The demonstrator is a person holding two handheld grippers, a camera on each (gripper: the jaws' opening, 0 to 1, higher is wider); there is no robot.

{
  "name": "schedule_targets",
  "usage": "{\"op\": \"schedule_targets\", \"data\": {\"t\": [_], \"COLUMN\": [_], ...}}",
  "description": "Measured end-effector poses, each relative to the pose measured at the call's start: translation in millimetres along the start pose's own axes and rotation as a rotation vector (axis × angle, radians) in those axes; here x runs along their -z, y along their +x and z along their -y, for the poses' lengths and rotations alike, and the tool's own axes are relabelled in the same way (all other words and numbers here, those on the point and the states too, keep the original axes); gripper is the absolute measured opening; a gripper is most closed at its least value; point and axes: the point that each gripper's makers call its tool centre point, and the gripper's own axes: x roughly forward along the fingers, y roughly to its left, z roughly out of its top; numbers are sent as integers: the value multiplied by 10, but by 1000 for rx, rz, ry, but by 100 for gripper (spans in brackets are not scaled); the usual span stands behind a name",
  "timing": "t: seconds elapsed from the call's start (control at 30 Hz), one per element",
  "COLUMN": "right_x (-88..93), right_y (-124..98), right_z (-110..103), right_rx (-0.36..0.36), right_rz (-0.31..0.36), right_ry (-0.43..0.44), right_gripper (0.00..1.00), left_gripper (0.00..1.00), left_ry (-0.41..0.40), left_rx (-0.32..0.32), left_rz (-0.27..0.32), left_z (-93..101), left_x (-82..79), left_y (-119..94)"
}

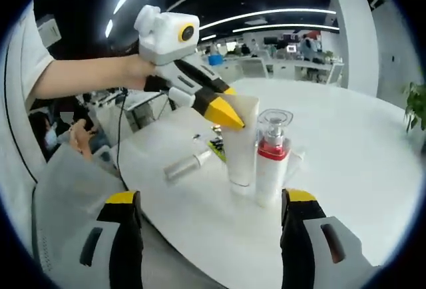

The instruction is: Arrange the skincare products in the storage area until every visible bottle or jar stands upright without overlapping.

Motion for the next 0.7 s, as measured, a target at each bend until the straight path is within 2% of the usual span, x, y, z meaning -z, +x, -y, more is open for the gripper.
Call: {"op": "schedule_targets", "data": {"t": [0.5, 0.7], "right_x": [14, 17], "right_y": [10, 11], "right_z": [-7, -14], "right_rx": [-3, -5], "right_rz": [-5, -8], "right_ry": [3, 0], "right_gripper": [86, 86], "left_gripper": [13, 14], "left_ry": [-57, -62], "left_rx": [5, 4], "left_rz": [54, 48], "left_z": [-36, -40], "left_x": [-14, 2], "left_y": [-5, -17]}}
